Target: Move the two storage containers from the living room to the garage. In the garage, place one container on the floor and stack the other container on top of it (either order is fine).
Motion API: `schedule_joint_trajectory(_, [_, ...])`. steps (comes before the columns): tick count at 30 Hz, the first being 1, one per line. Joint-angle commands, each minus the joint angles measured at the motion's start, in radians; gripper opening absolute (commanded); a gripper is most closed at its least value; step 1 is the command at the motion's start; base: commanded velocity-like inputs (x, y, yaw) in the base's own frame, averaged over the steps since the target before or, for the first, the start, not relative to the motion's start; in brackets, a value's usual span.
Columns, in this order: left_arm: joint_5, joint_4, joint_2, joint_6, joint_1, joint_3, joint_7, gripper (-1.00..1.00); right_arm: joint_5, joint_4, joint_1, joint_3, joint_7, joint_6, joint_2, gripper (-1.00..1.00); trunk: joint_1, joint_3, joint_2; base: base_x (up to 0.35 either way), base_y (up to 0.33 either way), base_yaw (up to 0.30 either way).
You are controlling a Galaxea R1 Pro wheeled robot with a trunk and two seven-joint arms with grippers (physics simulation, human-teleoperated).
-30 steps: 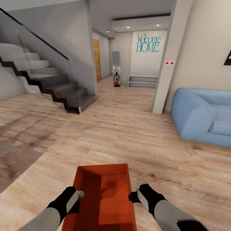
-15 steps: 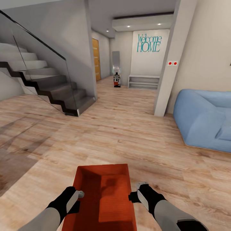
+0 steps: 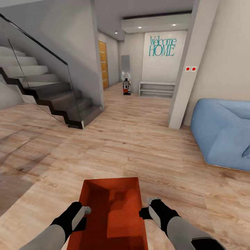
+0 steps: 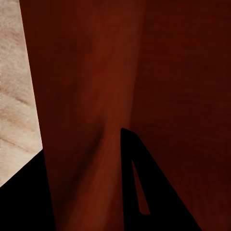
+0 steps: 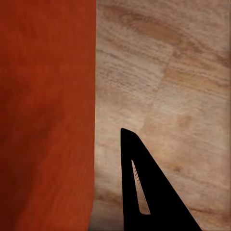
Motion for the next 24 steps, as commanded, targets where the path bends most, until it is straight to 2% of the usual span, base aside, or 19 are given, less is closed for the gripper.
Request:
schedule_joint_trajectory(1, [0.072,-0.001,0.0,-0.009,-0.001,-0.005,0.007,-1.0,0.038,-0.003,0.0,0.009,-0.007,0.008,-0.035,-1.0,0.0,-0.001,0.0,0.341,0.0,0.0])
schedule_joint_trajectory(24, [0.072,-0.001,0.0,-0.009,-0.001,-0.005,0.007,-1.0,0.038,-0.003,0.0,0.009,-0.007,0.008,-0.035,-1.0,0.0,-0.001,0.0,0.341,0.0,0.0])
